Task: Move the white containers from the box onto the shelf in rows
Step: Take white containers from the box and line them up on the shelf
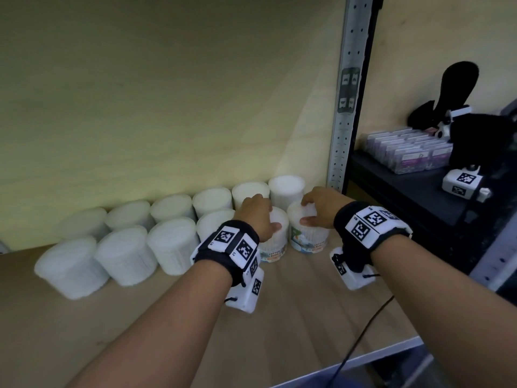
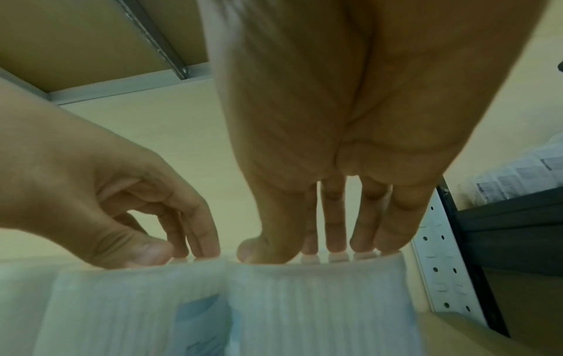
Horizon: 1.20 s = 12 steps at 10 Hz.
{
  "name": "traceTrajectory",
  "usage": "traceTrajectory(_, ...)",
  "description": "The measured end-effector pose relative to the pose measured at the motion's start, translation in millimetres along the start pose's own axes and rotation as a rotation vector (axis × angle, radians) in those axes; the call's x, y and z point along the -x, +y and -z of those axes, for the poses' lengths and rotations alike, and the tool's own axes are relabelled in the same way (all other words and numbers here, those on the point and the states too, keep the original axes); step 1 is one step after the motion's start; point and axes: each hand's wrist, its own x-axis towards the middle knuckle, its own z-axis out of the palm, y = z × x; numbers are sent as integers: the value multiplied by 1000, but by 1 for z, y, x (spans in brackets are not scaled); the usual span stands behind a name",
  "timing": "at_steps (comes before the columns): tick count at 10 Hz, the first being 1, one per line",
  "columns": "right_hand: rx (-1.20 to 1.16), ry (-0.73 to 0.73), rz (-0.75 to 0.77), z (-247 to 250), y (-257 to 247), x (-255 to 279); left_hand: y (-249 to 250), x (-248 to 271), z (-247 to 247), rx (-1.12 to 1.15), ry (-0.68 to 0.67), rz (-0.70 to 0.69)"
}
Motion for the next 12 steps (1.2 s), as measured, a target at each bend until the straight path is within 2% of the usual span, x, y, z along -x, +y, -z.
traceTrajectory(3, 17, -53, -21, 2, 8, 70, 32, 55, -6, 4, -42, -48)
traceTrajectory(7, 12, -60, -63, -5, 17, 155, 64, 133, -16, 48, -20, -105)
traceTrajectory(12, -45, -53, -81, -11, 19, 167, 64, 148, -24, 136, 17, -85)
